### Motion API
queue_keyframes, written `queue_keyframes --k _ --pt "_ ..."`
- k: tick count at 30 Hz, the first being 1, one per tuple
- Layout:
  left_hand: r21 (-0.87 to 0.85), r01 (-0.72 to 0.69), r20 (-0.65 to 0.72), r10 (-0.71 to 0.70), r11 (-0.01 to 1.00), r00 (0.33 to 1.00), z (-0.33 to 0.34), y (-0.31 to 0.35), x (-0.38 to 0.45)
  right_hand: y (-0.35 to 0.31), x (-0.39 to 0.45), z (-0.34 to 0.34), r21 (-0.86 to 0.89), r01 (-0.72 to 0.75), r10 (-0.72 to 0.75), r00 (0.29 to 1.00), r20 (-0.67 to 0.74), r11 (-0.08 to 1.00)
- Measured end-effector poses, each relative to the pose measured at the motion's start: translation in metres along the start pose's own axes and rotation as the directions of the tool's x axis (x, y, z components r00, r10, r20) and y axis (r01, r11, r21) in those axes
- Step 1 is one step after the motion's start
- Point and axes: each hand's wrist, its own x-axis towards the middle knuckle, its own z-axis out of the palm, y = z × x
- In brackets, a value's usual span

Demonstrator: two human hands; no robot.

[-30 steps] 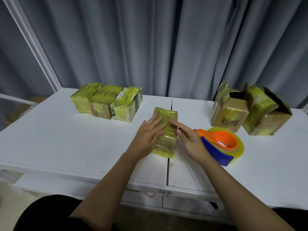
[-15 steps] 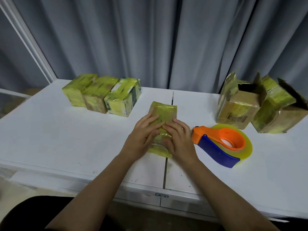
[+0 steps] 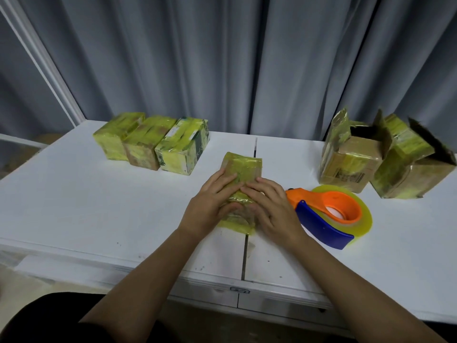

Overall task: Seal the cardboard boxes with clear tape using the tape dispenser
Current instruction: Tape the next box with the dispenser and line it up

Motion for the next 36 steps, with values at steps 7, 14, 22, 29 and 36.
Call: queue_keyframes --k 7,14,22,29,36 --pt "-0.107 0.018 0.247 0.009 0.994 0.969 -0.013 -0.004 0.000 -0.002 0.000 0.021 -0.161 0.049 -0.062 0.995 -0.075 0.986" --pt "-0.424 0.229 0.235 -0.138 0.876 0.962 -0.023 0.013 -0.003 -0.001 -0.005 -0.020 -0.016 -0.077 0.078 0.953 0.293 0.997" --pt "-0.471 0.556 0.017 -0.623 0.685 0.782 0.013 0.044 -0.030 -0.009 -0.006 -0.010 0.029 -0.147 0.144 0.987 0.075 0.989" --pt "-0.179 0.548 -0.073 -0.566 0.817 0.821 0.021 0.080 -0.039 -0.016 -0.007 -0.013 0.083 -0.225 0.218 0.972 0.083 0.971" --pt "0.280 0.479 -0.039 -0.489 0.832 0.872 0.027 0.067 -0.050 -0.018 -0.005 -0.020 0.033 -0.236 0.228 0.961 0.160 0.971"
